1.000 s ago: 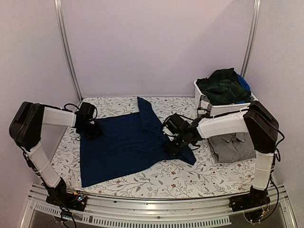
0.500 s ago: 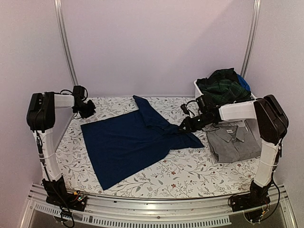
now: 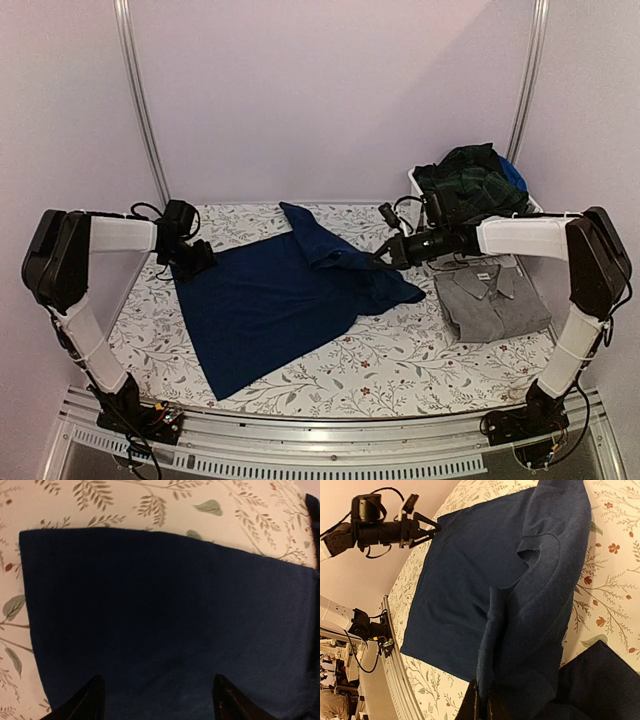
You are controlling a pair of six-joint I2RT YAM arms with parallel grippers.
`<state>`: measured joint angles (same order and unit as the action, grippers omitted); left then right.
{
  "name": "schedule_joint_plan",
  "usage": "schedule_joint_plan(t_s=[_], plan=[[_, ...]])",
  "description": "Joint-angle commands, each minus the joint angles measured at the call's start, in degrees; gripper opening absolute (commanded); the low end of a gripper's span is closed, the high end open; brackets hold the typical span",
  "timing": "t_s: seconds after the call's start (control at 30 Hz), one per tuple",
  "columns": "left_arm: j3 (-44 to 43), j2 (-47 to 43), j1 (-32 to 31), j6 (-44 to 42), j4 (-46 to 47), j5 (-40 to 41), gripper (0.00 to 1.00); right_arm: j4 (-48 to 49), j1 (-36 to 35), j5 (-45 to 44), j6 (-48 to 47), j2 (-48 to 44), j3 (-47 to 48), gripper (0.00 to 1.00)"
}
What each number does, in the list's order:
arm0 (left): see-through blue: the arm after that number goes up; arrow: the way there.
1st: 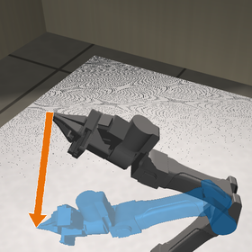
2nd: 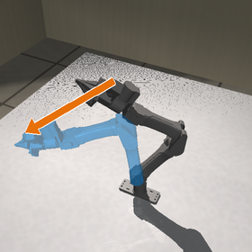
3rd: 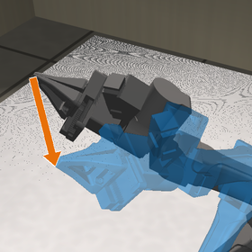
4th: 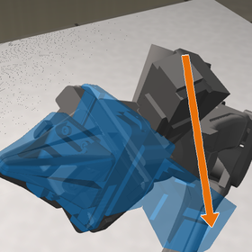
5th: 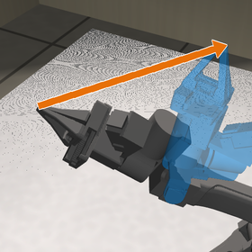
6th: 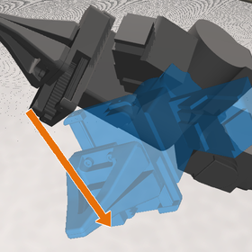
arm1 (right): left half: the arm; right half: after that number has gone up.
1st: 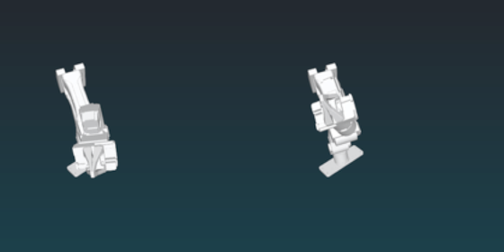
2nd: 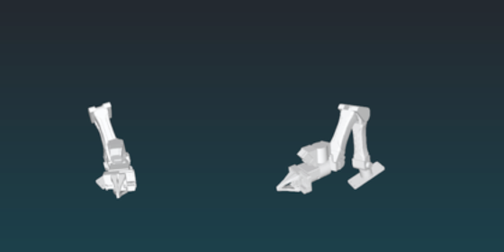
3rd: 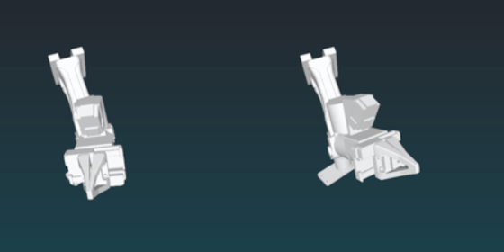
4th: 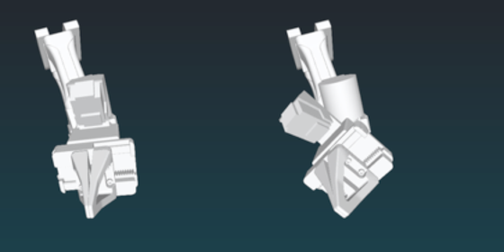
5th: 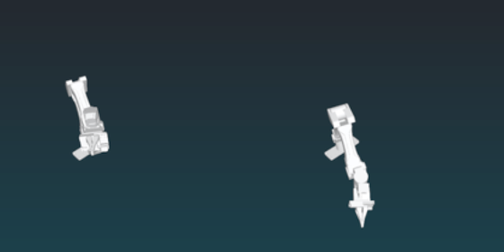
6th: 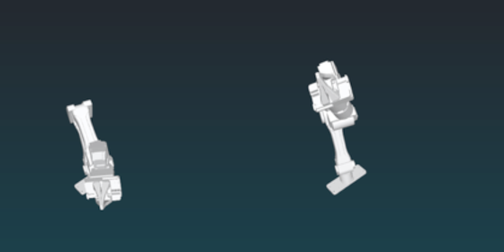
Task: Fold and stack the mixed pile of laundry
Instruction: Adjust the flattened T-shirt at the center of the board.
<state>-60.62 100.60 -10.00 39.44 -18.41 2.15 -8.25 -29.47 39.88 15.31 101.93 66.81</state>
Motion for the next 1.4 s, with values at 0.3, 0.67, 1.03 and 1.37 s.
schedule_joint_plan(t_s=[0.3, 0.67, 1.03, 1.37], plan=[[-1.3, 12.0, -1.0, 5.0, -5.5, 9.0, 0.27, 2.1, 0.2, 1.1, 1.3, -2.3, -1.8, 0.0], [-41.6, 33.2, 9.6, -6.4, -11.5, 3.8, 0.0, 9.7, 0.6, 2.3, 6.9, -3.8, -8.0, 0.0], [-35.7, 17.0, 9.7, -10.4, -4.0, 0.5, 0.98, -3.3, 6.9, -17.2, 4.3, 5.0, 8.7, 0.48], [14.6, -24.3, 6.5, 3.0, 7.5, 0.2, 0.97, -6.0, -2.2, -20.2, -1.5, -12.0, -11.2, 0.62]])
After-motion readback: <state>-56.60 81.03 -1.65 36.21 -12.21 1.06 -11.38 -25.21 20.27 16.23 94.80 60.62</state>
